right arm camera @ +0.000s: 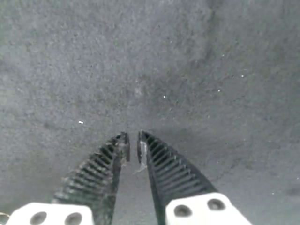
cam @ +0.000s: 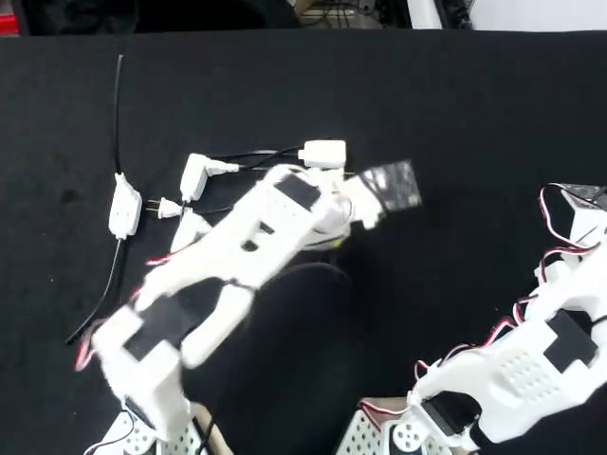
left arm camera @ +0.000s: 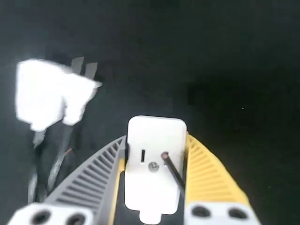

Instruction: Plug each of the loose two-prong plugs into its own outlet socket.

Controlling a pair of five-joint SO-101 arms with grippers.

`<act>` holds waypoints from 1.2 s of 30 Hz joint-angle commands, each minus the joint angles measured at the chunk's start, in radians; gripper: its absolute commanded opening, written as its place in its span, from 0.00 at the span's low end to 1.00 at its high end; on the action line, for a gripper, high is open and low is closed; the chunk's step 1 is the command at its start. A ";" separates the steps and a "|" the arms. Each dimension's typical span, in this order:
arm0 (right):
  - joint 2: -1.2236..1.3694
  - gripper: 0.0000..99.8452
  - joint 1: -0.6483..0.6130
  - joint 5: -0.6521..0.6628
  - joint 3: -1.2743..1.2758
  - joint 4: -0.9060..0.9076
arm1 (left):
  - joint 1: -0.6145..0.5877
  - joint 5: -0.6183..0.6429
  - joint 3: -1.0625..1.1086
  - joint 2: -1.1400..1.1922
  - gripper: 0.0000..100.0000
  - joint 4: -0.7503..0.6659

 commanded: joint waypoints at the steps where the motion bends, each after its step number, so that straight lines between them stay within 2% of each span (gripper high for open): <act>1: -0.010 0.04 0.015 -0.003 -0.050 -0.005 | 0.004 0.097 0.024 -0.282 0.03 0.078; 9: -0.012 0.04 0.014 -0.002 -0.054 0.032 | -0.005 0.169 0.206 -0.901 0.03 0.091; 15: -0.012 0.04 0.009 -0.003 -0.054 0.038 | -0.209 0.356 0.453 -1.421 0.03 -0.092; 17: -0.012 0.04 0.009 -0.003 -0.054 0.038 | -0.255 0.373 0.529 -1.577 0.03 -0.057; 21: -0.012 0.04 0.009 -0.003 -0.054 0.038 | -0.259 0.333 0.550 -1.760 0.03 0.206; 24: -0.012 0.04 0.005 -0.005 -0.054 0.038 | -0.245 0.385 0.572 -1.760 0.03 0.382; 27: -0.012 0.04 -0.020 -0.006 -0.054 0.055 | -0.202 0.379 0.633 -1.639 0.03 0.460; 31: -0.012 0.04 -0.075 -0.066 -0.062 0.092 | -0.068 0.273 0.659 -1.316 0.03 0.509; 34: -0.012 0.04 -0.100 -0.110 -0.087 0.126 | 0.056 0.120 0.710 -1.068 0.03 0.537; 36: -0.012 0.04 -0.109 -0.114 -0.104 0.152 | 0.105 0.044 0.773 -0.934 0.03 0.466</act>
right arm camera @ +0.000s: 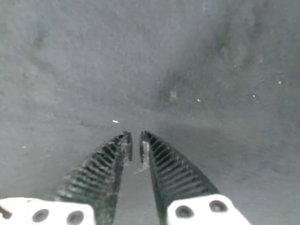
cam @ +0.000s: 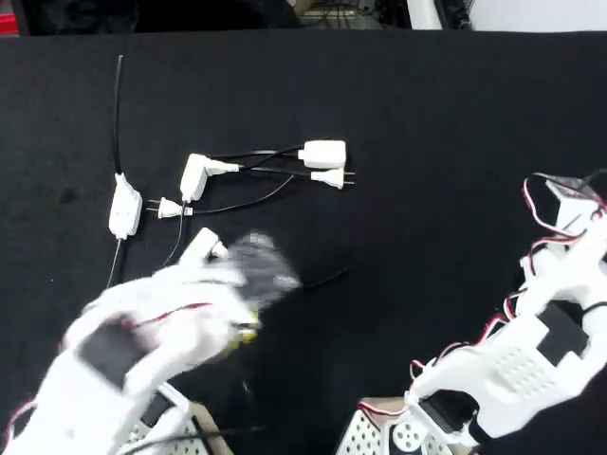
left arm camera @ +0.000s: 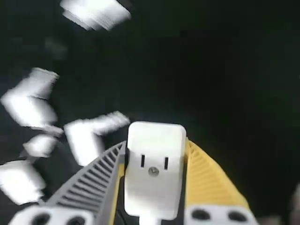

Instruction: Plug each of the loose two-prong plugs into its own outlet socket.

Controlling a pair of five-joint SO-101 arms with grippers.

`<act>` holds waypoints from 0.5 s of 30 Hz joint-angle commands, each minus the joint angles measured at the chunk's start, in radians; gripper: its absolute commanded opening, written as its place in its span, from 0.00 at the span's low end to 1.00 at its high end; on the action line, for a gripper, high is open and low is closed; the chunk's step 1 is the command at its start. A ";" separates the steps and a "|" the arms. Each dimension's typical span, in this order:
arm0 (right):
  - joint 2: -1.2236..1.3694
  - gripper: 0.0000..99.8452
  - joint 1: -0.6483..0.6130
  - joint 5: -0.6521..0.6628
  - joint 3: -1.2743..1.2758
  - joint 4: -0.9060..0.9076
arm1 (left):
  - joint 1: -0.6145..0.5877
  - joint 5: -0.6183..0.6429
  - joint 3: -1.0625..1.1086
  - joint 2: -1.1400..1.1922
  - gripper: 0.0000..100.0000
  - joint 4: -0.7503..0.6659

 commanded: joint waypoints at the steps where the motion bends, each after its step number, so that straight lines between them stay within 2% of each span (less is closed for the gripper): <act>1: -0.012 0.04 -0.026 -0.020 -0.067 0.041 | 0.084 -0.117 0.085 0.259 0.03 -0.124; 6: -0.012 0.04 -0.026 -0.017 -0.068 0.044 | -0.015 -0.189 0.248 0.463 0.03 -0.598; 8: -0.010 0.04 -0.021 -0.017 -0.067 0.040 | -0.054 -0.201 0.277 0.512 0.03 -0.707; 10: -0.005 0.04 -0.018 -0.015 -0.070 0.035 | -0.081 -0.201 0.271 0.528 0.05 -0.701; 15: -0.004 0.04 -0.025 -0.015 -0.067 0.035 | -0.116 -0.078 0.232 0.474 0.31 -0.644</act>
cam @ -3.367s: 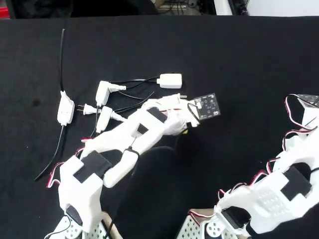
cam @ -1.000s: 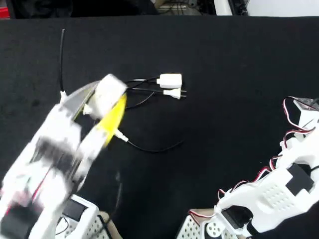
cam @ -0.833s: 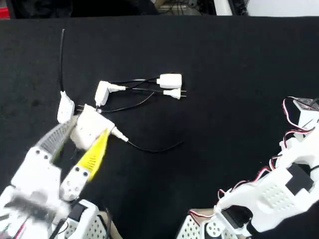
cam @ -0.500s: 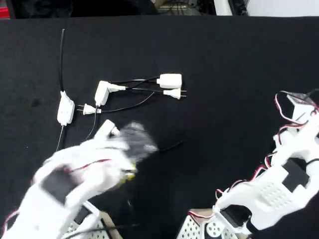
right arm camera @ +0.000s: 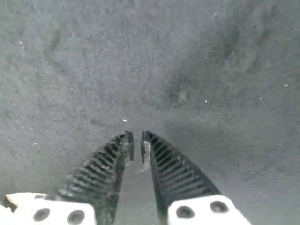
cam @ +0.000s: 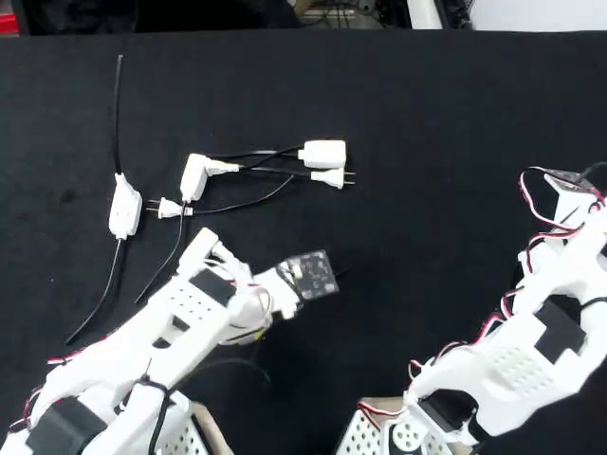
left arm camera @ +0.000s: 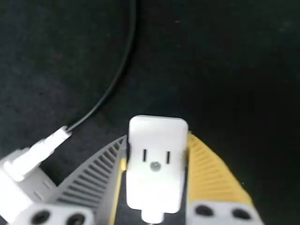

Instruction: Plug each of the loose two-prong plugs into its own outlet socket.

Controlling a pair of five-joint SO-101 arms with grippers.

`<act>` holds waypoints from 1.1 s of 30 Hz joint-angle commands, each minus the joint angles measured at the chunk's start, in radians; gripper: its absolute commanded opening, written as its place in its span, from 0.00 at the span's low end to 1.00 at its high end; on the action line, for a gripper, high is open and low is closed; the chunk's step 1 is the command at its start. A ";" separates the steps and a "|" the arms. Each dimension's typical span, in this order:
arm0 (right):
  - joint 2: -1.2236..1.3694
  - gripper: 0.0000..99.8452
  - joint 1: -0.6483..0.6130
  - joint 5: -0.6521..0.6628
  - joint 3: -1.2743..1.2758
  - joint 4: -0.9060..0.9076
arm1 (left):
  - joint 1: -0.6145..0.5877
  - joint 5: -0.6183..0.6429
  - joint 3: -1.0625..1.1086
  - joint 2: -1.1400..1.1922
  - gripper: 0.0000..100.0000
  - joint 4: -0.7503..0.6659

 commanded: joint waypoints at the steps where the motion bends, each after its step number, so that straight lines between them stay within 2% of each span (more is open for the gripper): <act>1: -0.004 0.04 -0.012 -0.006 -0.045 0.002 | -0.024 0.071 -0.038 -0.069 0.34 0.011; 4: -0.002 0.04 -0.009 -0.006 -0.045 -0.003 | -0.024 0.072 -0.047 -0.183 0.37 0.129; 7: -0.002 0.04 -0.002 -0.006 -0.044 -0.028 | -0.021 0.054 -0.036 -0.361 0.34 0.267; 9: -0.002 0.04 -0.002 -0.006 -0.044 -0.028 | -0.002 -0.002 -0.010 -0.499 0.32 0.338; 11: -0.002 0.04 -0.005 -0.006 -0.044 -0.028 | 0.041 -0.002 0.041 -0.611 0.30 0.354; 14: -0.002 0.04 -0.012 -0.006 -0.044 -0.028 | 0.122 0.101 0.128 -0.652 0.29 0.316; 16: -0.002 0.04 -0.012 -0.009 -0.044 -0.028 | 0.177 0.157 0.189 -0.608 0.29 0.229; 19: -0.002 0.04 -0.012 -0.011 -0.044 -0.026 | 0.179 0.121 0.206 -0.474 0.29 0.146; 25: -0.002 0.04 -0.005 -0.011 -0.044 -0.026 | 0.010 0.075 0.110 -0.118 0.29 0.015; 33: -0.002 0.04 -0.011 -0.011 -0.044 -0.028 | -0.119 -0.064 -0.096 0.172 0.29 0.060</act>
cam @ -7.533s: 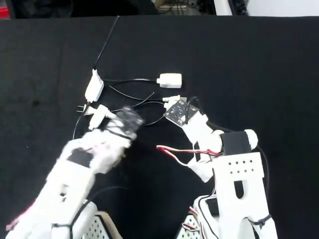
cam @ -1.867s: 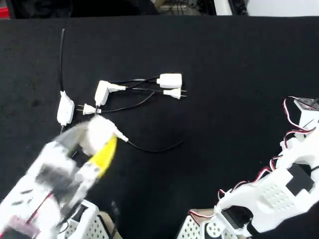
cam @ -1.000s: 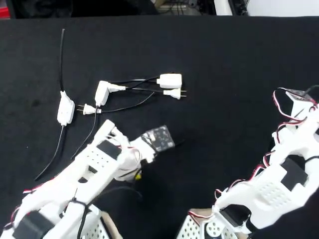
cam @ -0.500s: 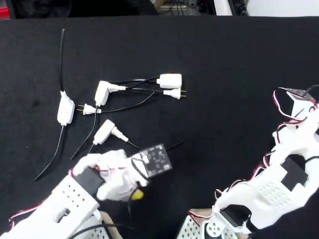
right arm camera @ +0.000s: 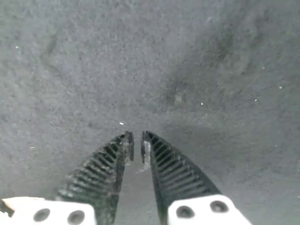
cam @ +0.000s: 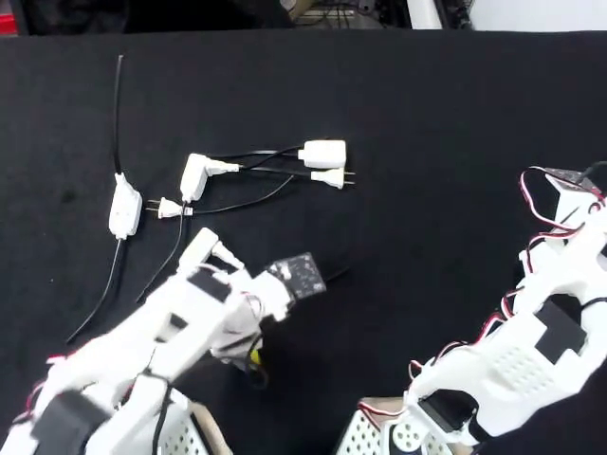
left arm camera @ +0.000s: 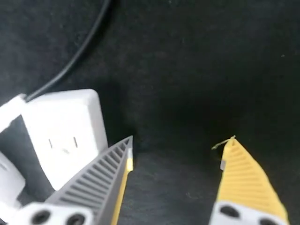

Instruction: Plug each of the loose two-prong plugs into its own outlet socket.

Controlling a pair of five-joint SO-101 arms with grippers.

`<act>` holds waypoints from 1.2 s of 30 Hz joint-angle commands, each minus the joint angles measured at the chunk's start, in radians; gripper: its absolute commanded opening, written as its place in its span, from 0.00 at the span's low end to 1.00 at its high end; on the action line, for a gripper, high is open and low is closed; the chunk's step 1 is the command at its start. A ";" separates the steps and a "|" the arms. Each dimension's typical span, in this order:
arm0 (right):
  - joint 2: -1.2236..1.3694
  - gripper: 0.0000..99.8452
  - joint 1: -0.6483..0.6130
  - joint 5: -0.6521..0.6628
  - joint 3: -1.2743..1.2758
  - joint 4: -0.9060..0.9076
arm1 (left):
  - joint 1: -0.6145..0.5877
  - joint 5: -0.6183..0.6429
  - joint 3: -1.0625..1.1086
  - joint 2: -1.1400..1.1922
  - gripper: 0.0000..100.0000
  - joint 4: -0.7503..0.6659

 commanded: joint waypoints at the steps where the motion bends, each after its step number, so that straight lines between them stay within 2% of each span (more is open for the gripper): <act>1: -0.002 0.04 -0.011 -0.009 -0.044 -0.009 | -0.101 -0.075 -0.111 0.083 0.29 0.002; 7: -0.002 0.04 -0.011 -0.011 -0.044 -0.041 | -0.220 -0.144 -0.222 0.110 0.29 0.003; 9: -0.002 0.04 -0.011 -0.011 -0.044 -0.052 | -0.269 -0.181 -0.257 0.123 0.27 -0.044; 11: -0.002 0.04 -0.012 -0.011 -0.044 -0.052 | -0.305 -0.183 -0.308 0.160 0.19 -0.060; 15: -0.001 0.04 -0.012 -0.008 -0.044 -0.052 | -0.305 -0.152 -0.430 0.252 0.02 0.100; 18: -0.001 0.04 -0.012 -0.008 -0.044 -0.052 | -0.311 -0.155 -0.479 0.315 0.06 0.106; 25: -0.001 0.04 -0.005 -0.008 -0.044 -0.052 | -0.306 -0.152 -0.565 0.390 0.03 0.140; 30: -0.001 0.04 -0.003 -0.006 -0.044 -0.052 | -0.275 -0.150 -0.590 0.262 0.03 0.298; 36: -0.001 0.04 -0.003 -0.006 -0.044 -0.052 | -0.220 -0.091 -0.432 -0.084 0.03 0.339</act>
